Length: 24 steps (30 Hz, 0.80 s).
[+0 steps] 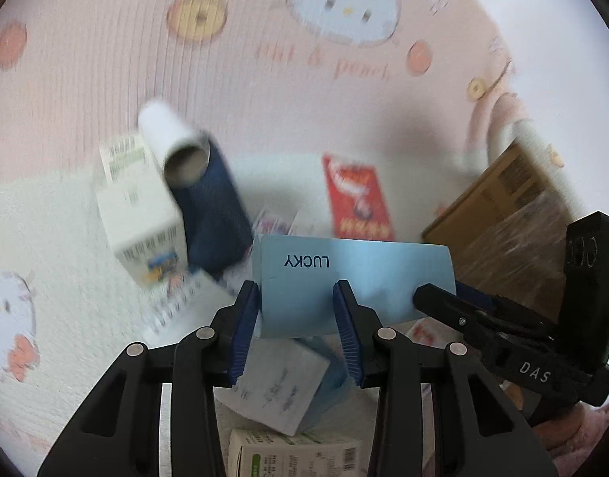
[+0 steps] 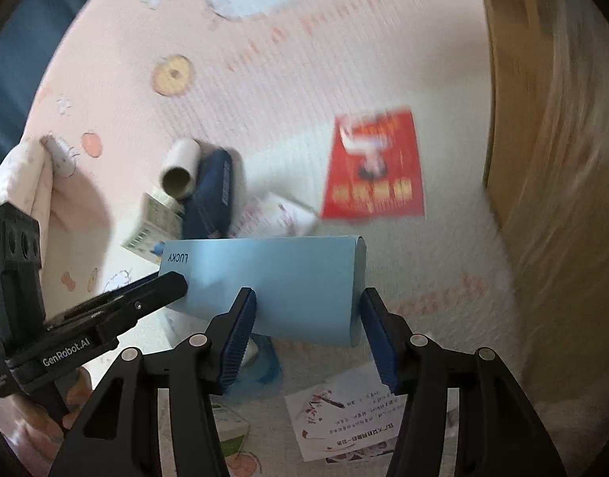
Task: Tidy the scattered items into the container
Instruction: 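Carry the light blue box with both tools over the cardboard box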
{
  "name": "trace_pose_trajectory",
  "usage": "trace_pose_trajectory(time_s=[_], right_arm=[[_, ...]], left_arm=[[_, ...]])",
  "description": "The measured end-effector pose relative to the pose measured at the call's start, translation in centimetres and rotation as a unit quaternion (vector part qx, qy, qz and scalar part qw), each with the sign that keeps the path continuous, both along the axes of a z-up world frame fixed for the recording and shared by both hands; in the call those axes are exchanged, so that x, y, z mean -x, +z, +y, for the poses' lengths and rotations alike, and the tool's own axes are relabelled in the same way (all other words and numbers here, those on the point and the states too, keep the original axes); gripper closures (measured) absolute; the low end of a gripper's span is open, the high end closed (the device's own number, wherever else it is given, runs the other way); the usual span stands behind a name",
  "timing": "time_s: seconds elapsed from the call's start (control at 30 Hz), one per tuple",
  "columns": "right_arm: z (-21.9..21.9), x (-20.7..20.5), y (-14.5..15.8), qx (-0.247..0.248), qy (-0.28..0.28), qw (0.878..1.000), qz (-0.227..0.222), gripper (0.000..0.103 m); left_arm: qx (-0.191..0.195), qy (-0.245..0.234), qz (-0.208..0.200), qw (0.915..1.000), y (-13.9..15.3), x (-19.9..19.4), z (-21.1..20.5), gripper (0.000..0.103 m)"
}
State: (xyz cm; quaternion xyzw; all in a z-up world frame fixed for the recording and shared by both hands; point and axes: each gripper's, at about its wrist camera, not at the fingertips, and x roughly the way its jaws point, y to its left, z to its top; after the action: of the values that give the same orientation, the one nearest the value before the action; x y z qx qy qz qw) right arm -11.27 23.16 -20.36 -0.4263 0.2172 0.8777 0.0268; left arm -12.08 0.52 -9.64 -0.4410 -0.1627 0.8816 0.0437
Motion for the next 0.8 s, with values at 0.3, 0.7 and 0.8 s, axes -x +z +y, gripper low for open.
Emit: trace_pose_trajectory(time_s=[0.3, 0.7, 0.8], right_arm=[[0.7, -2.1, 9.4, -0.029, -0.024, 0.994, 0.100, 0.051], [5.2, -9.2, 17.5, -0.111, -0.132, 0.972, 0.162, 0.051], [7.6, -11.5, 18.3, -0.119, -0.168, 0.967, 0.151, 0.051]], left_arm=[[0.030, -0.030, 0.105, 0.9935, 9.5, -0.1, 1.9, 0.061], [-0.004, -0.133, 0.167, 0.9769, 16.5, 3.2, 11.6, 0.061], [0.004, -0.171, 0.167, 0.9710, 17.2, 5.1, 15.5, 0.061]])
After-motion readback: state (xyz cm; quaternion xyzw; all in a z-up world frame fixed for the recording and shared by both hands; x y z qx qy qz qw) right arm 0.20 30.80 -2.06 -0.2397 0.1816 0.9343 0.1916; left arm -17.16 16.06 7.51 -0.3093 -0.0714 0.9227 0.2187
